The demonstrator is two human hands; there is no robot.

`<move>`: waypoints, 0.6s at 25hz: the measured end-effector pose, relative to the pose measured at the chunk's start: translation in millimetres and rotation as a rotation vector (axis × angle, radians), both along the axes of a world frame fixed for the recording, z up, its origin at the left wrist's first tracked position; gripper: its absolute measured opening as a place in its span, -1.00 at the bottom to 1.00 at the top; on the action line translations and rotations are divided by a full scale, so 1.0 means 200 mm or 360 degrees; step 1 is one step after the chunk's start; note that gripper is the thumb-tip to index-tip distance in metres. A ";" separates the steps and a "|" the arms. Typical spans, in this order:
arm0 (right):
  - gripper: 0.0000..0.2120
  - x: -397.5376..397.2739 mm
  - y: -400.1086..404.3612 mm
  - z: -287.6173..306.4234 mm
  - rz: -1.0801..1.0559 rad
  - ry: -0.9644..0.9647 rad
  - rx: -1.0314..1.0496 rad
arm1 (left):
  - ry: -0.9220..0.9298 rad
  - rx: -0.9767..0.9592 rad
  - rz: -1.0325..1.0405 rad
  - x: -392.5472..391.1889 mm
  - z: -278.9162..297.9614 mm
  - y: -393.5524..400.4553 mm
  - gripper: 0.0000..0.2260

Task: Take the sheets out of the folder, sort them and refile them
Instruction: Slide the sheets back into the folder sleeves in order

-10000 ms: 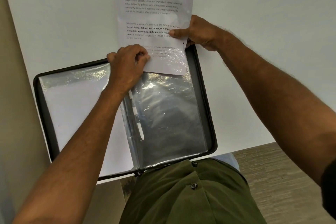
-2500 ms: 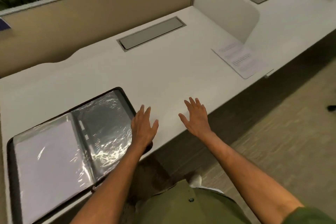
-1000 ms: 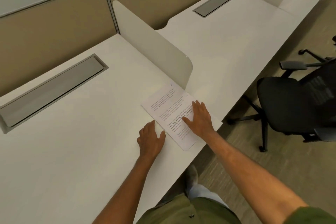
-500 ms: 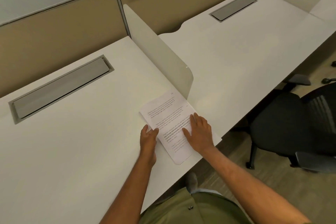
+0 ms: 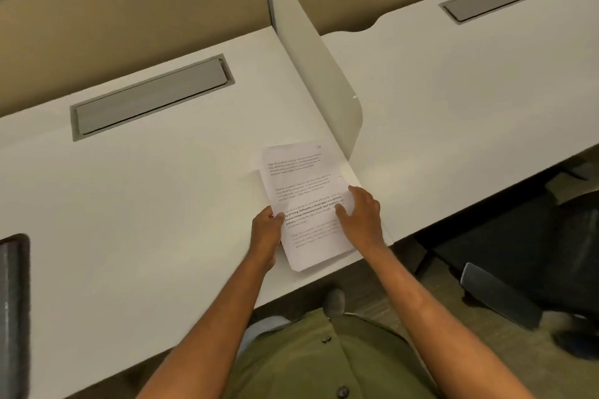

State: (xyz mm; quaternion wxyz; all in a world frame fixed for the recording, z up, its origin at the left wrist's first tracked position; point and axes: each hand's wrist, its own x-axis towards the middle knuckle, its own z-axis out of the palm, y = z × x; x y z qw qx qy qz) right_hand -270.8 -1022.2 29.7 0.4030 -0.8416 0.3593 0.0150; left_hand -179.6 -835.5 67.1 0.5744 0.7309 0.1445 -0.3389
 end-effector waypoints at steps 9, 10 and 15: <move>-0.58 0.07 0.26 0.09 -0.0235 -0.0216 0.0887 | 0.0006 0.0014 0.0365 -0.24 0.03 0.45 -0.84; -0.64 0.07 0.33 0.09 -0.0216 -0.0203 0.1004 | -0.0013 0.0014 0.0397 -0.27 0.04 0.53 -0.85; -0.81 0.03 0.70 0.13 0.0061 -0.0133 0.1309 | -0.0084 -0.0017 0.0603 -0.39 0.08 0.94 -0.85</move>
